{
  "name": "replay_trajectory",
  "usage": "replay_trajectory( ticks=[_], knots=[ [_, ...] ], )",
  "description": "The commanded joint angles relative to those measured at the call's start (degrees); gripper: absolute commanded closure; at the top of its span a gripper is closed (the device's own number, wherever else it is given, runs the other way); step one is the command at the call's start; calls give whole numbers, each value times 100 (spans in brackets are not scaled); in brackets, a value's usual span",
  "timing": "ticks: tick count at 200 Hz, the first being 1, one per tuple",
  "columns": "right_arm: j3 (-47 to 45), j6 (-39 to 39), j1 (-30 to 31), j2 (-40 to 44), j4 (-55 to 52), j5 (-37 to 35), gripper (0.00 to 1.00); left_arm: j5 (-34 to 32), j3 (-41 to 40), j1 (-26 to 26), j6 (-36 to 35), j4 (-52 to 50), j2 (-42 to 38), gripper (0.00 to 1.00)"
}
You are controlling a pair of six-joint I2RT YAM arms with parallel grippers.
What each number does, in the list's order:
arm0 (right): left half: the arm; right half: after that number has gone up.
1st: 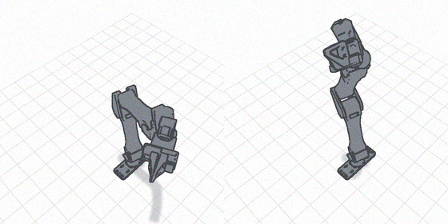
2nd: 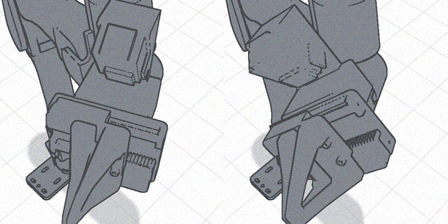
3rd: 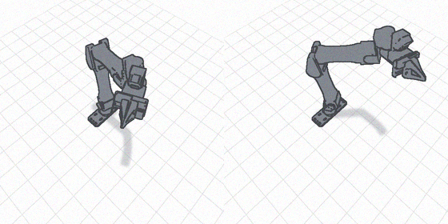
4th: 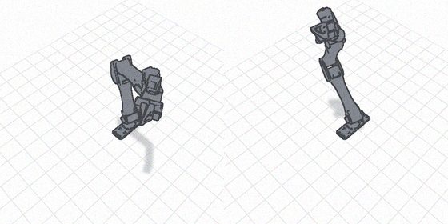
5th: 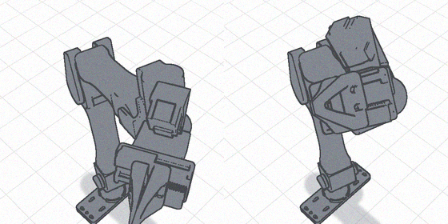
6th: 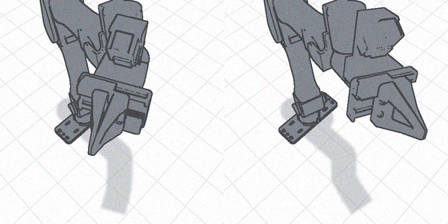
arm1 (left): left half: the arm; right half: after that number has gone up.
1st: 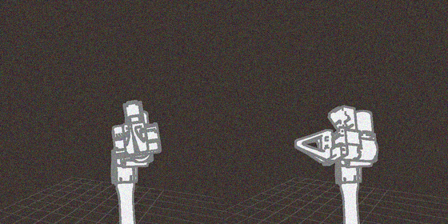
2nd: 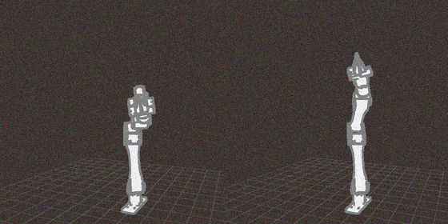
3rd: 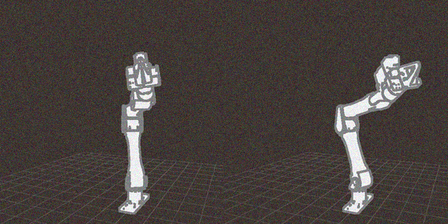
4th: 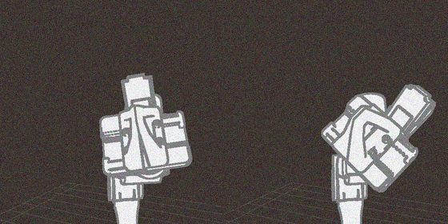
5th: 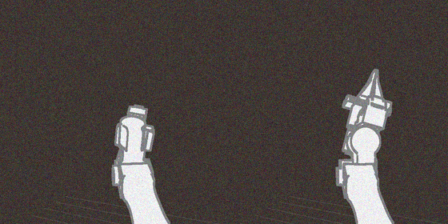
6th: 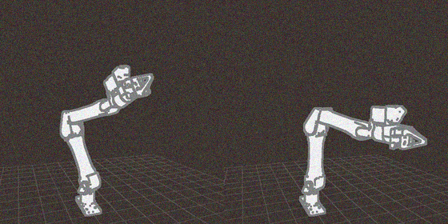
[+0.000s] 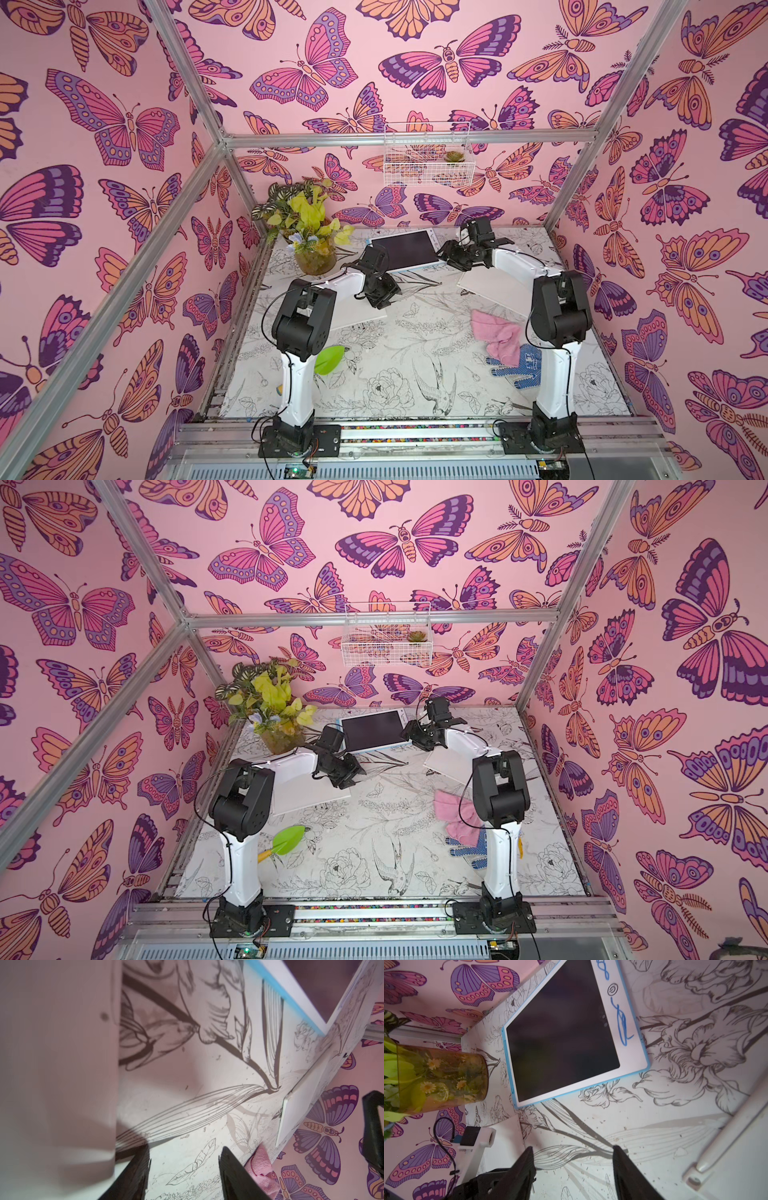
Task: Wipe the drawing tablet
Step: Move the drawing tablet to the center of the board.
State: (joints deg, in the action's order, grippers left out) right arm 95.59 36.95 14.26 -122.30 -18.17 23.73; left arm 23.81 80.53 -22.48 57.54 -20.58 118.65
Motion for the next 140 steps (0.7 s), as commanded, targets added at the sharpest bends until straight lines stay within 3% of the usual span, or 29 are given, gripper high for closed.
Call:
replay_trajectory(
  ticks=[1, 65, 101, 140],
  knots=[
    [190, 336, -103, -286, 255, 159, 39, -126, -143, 183, 26, 7, 192, 44],
    [503, 694, -307, -752, 631, 130, 38, -350, -582, 846, -369, -144, -5, 44],
    [749, 735, -389, -974, 589, 102, 38, -514, -485, 1143, -735, -479, -81, 43],
    [1087, 798, -431, -1226, 568, 67, 38, -560, -53, 1119, -850, -654, -61, 41]
  ],
)
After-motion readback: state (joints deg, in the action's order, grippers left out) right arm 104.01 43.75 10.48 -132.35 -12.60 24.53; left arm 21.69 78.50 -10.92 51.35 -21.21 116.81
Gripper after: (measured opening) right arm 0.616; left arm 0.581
